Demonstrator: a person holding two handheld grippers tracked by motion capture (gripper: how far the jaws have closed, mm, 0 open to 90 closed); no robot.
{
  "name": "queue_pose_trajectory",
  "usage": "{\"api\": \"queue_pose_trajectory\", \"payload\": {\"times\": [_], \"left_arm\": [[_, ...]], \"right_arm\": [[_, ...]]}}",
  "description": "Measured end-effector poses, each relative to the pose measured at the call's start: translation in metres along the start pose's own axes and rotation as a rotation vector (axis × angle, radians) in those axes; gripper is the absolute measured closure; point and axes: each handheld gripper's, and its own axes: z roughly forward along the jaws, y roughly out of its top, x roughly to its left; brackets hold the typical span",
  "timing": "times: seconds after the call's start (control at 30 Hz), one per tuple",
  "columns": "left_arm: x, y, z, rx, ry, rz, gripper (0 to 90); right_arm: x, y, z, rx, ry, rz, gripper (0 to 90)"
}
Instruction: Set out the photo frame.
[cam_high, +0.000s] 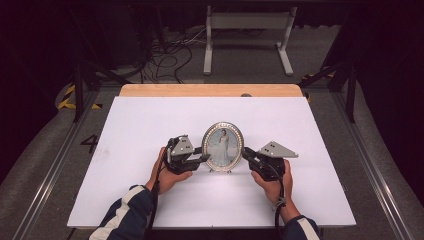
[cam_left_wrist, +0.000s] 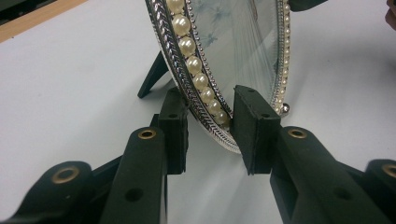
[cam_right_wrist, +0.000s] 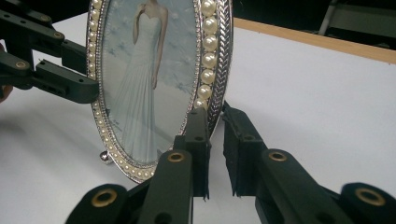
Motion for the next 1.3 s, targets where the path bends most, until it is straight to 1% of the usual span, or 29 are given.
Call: {"api": "queue_pose_trajectory", "payload": {"times": [0.1, 0.17, 0.23, 0.47, 0.6, 0.87, 0.93, 1.0, 1.03, 1.07, 1.1, 1.23, 1.3], "left_arm": [[0.000, 0.000, -0.003, -0.003, 0.007, 0.009, 65.9], [0.000, 0.000, -0.005, -0.011, 0.019, 0.011, 67.2], [0.001, 0.000, -0.007, -0.016, 0.020, 0.011, 67.3], [-0.001, 0.000, -0.008, -0.011, 0.035, 0.037, 66.7], [-0.002, 0.000, -0.011, -0.011, 0.038, 0.046, 65.1], [-0.004, 0.000, -0.015, -0.009, 0.045, 0.067, 62.1], [-0.005, 0.000, -0.016, -0.008, 0.045, 0.075, 59.2], [-0.006, 0.001, -0.018, -0.002, 0.048, 0.096, 55.3], [-0.006, 0.001, -0.018, -0.002, 0.048, 0.096, 52.9], [-0.008, 0.001, -0.020, 0.009, 0.060, 0.108, 49.8], [-0.009, 0.001, -0.021, 0.009, 0.063, 0.114, 48.0], [-0.011, 0.001, -0.024, 0.020, 0.072, 0.131, 41.5], [-0.012, 0.000, -0.024, 0.025, 0.075, 0.132, 38.7]], "right_arm": [[0.000, -0.001, 0.000, 0.010, 0.004, -0.007, 80.1], [-0.001, -0.002, -0.001, 0.011, -0.001, -0.013, 80.1], [-0.001, -0.002, -0.002, 0.008, 0.004, -0.011, 79.8], [-0.002, -0.002, -0.003, 0.019, 0.005, -0.027, 78.6], [0.000, -0.002, -0.004, 0.025, 0.004, -0.052, 76.0], [0.000, -0.002, -0.007, 0.040, 0.007, -0.073, 72.4], [0.000, -0.002, -0.008, 0.045, 0.007, -0.083, 70.2], [0.000, -0.002, -0.010, 0.053, 0.010, -0.096, 68.7], [0.000, -0.003, -0.011, 0.055, 0.010, -0.101, 67.9], [-0.001, -0.003, -0.012, 0.058, 0.010, -0.105, 66.9], [-0.001, -0.003, -0.013, 0.058, 0.011, -0.106, 65.8], [-0.002, -0.005, -0.016, 0.067, 0.009, -0.125, 61.5], [-0.002, -0.005, -0.017, 0.071, 0.008, -0.126, 60.3]]}}
